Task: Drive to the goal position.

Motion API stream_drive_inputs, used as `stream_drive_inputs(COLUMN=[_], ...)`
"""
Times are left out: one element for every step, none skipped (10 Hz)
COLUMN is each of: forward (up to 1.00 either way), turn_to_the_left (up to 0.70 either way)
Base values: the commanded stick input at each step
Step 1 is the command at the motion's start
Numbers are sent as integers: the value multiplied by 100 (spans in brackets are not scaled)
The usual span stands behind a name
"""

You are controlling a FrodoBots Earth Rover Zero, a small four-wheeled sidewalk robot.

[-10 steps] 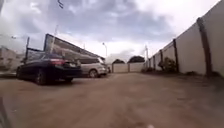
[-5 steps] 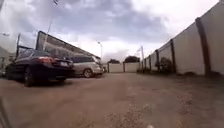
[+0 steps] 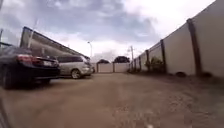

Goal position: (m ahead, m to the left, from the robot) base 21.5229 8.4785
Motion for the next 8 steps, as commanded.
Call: stream_drive_inputs(forward=[70, 70, 70, 70, 70, 70, 70, 70], turn_to_the_left=[-28, -19, -4, 0, 0, 0, 0, 0])
